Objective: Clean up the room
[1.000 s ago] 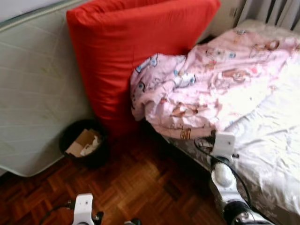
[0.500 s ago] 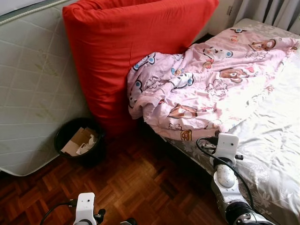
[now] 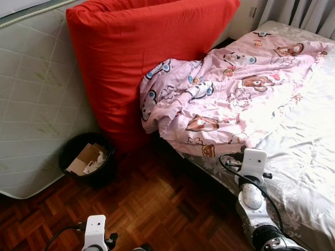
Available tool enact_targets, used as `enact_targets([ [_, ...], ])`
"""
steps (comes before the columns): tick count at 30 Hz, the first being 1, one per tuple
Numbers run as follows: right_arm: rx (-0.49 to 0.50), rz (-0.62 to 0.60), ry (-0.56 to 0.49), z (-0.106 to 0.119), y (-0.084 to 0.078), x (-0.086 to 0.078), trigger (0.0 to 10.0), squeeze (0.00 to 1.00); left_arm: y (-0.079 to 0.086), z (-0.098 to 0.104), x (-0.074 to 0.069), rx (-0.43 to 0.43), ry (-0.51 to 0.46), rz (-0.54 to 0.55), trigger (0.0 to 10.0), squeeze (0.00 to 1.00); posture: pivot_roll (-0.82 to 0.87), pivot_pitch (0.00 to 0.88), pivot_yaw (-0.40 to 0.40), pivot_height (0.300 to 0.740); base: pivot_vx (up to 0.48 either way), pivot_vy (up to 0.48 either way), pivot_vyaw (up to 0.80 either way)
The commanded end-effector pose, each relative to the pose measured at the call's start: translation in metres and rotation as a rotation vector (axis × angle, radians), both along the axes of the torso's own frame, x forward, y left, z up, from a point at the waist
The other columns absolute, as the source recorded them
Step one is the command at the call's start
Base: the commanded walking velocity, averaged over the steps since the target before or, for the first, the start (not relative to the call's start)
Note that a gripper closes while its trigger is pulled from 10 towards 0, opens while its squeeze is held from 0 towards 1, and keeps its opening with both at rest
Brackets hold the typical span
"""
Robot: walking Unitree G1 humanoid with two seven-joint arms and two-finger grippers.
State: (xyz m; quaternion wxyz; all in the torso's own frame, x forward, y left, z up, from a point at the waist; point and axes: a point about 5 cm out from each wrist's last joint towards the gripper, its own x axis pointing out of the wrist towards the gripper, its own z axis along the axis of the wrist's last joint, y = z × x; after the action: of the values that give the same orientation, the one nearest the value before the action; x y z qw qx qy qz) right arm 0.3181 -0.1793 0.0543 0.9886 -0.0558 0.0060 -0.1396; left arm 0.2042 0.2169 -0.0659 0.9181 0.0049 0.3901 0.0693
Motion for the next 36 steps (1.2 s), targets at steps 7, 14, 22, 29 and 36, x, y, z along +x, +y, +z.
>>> enact_targets([
  [7,0.009,0.004,0.034,-0.0062,0.0016,-0.0029,10.0,0.00,0.0036,-0.0047,-0.0091,0.014,0.039,-0.001,10.0,0.00,0.04,0.166,0.035,0.740,0.000,0.000,0.00],
  [14,0.013,0.005,0.041,-0.0073,0.0019,-0.0034,10.0,0.00,0.0038,-0.0047,-0.0093,0.015,0.040,-0.002,10.0,0.00,0.04,0.166,0.035,0.740,0.000,0.000,0.00],
  [22,0.017,0.006,0.046,-0.0082,0.0019,-0.0037,10.0,0.00,0.0039,-0.0049,-0.0096,0.016,0.042,-0.004,10.0,0.00,0.04,0.167,0.034,0.740,0.000,0.000,0.00],
  [29,0.019,0.007,0.048,-0.0082,0.0018,-0.0036,10.0,0.00,0.0038,-0.0048,-0.0095,0.018,0.042,-0.004,10.0,0.00,0.04,0.167,0.034,0.740,0.000,0.000,0.00],
  [36,0.021,0.008,0.048,-0.0084,0.0019,-0.0037,10.0,0.00,0.0038,-0.0048,-0.0095,0.019,0.042,-0.007,10.0,0.00,0.04,0.168,0.035,0.740,0.000,0.000,0.00],
])
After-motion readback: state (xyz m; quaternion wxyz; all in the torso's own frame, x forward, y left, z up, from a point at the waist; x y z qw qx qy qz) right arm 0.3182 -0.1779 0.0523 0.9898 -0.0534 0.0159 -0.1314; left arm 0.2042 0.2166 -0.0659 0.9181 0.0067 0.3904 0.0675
